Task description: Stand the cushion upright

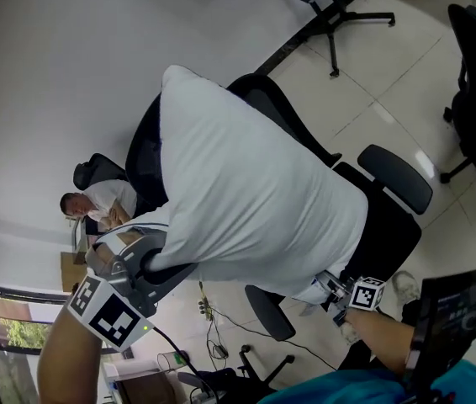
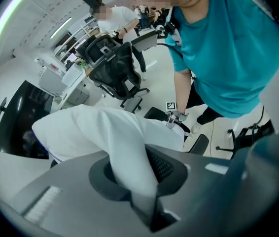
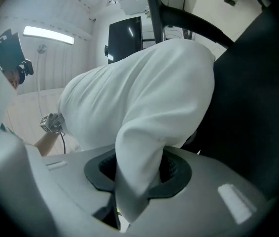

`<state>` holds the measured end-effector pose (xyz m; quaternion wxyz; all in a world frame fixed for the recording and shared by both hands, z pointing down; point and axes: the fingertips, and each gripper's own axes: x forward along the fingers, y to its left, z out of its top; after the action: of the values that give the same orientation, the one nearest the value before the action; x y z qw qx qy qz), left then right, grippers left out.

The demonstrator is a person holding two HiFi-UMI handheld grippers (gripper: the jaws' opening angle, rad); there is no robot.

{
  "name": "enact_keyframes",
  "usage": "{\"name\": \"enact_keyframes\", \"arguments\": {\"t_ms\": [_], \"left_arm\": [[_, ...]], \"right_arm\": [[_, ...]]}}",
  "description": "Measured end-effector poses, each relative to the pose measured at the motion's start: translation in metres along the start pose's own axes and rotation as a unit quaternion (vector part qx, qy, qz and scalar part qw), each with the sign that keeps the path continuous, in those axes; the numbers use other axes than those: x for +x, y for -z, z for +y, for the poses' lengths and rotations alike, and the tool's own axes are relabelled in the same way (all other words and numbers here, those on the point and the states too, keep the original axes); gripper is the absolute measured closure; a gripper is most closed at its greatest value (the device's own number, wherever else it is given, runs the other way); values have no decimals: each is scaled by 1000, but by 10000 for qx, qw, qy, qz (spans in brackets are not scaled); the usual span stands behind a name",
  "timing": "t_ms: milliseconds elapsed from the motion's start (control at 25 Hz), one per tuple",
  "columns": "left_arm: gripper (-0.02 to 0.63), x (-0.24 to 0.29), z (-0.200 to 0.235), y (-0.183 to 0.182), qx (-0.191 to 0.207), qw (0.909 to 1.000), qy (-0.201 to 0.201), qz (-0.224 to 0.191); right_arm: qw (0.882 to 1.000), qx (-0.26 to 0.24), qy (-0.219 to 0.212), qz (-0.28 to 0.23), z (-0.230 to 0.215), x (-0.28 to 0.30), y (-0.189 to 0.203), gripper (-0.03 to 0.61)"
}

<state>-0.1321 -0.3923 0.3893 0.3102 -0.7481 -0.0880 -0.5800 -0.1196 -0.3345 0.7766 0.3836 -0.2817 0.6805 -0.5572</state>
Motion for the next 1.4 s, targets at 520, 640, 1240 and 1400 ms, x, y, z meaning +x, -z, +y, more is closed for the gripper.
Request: {"name": "enact_keyframes", "arguments": {"t_ms": [520,640,1240,1400], "left_arm": [[472,134,28,113,179,9977,-575,321],[439,173,40,155,-349,9940,-812,641],[166,146,10,159,-1960,9771,-771,315],[167,100,6,149,-3159,9374,-1438,-291]], "right_arm": [[9896,-435,1370,-103,-117,0,3,404],[9854,-243,1584,581,-154,14,20,295],[9471,-143,1826,2635,-124,-56,39,158],[9453,-561,1532,2826,-64,-75,-15,161]]}}
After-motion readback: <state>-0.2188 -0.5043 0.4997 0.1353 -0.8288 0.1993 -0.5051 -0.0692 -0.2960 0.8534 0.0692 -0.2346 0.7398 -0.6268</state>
